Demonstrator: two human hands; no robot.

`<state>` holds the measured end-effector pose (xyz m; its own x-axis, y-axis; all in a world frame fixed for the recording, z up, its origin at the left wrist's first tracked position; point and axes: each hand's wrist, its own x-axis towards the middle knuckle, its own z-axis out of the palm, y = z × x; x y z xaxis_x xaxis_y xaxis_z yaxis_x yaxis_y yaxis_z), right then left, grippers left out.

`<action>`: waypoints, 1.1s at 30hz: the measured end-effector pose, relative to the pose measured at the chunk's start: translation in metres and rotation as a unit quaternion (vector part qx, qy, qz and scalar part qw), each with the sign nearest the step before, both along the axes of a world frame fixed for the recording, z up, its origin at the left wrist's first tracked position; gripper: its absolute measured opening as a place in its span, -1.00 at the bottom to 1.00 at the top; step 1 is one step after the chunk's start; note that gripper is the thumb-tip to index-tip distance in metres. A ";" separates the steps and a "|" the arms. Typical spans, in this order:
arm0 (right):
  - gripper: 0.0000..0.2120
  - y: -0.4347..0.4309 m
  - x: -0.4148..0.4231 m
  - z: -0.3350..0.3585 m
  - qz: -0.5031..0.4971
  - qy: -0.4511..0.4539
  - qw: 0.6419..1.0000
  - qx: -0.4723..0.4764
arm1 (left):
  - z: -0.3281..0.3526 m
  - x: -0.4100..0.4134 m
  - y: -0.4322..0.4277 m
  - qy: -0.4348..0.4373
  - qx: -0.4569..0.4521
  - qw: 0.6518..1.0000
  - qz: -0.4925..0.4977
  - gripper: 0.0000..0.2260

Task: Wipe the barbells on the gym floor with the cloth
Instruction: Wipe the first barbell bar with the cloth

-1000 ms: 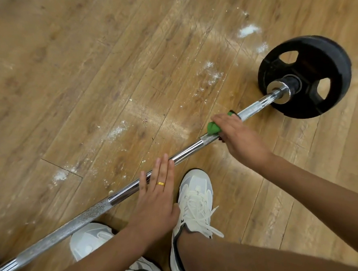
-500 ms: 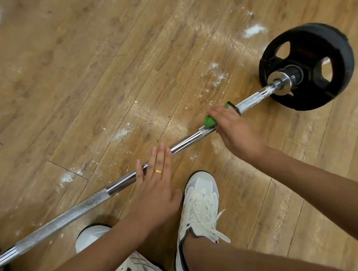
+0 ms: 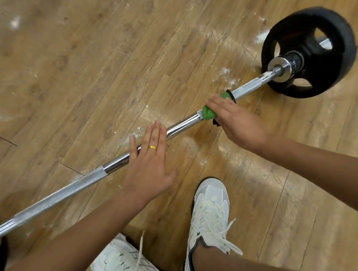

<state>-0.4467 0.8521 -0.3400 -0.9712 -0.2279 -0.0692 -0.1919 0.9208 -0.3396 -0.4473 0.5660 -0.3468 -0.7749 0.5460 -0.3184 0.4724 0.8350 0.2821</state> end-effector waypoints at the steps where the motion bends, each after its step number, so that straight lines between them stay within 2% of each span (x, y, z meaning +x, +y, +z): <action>1: -0.50 0.001 -0.005 0.000 0.010 0.000 1.000 0.006 | 0.000 -0.005 0.000 0.006 -0.003 1.000 0.001 -0.03; 3: -0.51 0.005 -0.021 -0.002 0.001 0.007 1.000 0.014 | 0.000 -0.014 0.000 0.010 -0.004 1.000 0.007 -0.04; 7: -0.59 0.008 -0.052 -0.006 -0.079 0.020 0.997 0.000 | 0.002 -0.034 0.000 0.007 -0.003 1.000 0.018 -0.07; 13: -0.56 -0.004 -0.070 -0.009 0.021 0.026 0.999 0.023 | 0.005 -0.059 -0.004 0.011 -0.009 1.000 0.003 -0.09; 18: -0.60 0.012 -0.091 -0.015 -0.060 0.038 0.997 0.017 | 0.004 -0.071 -0.005 0.020 0.004 1.000 -0.017 -0.14; 21: -0.56 0.001 -0.090 -0.021 -0.020 0.043 0.999 0.017 | -0.002 -0.069 -0.003 0.038 0.003 0.997 -0.064 -0.16; 24: -0.52 0.003 -0.094 -0.015 0.019 0.036 0.999 0.028 | -0.006 -0.072 -0.002 0.048 -0.006 0.997 -0.063 -0.13; 29: -0.60 0.022 -0.115 -0.005 -0.122 0.023 0.992 0.007 | -0.005 -0.083 -0.002 0.039 -0.006 0.997 -0.060 -0.10; 33: -0.57 0.012 -0.114 -0.008 -0.057 0.008 0.998 0.009 | -0.007 -0.088 -0.001 0.043 -0.003 0.997 -0.058 -0.08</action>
<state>-0.5607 0.8640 -0.3481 -0.9919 -0.1142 -0.0558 -0.0906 0.9431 -0.3198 -0.5353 0.5648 -0.3535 -0.7313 0.6316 -0.2574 0.5876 0.7751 0.2323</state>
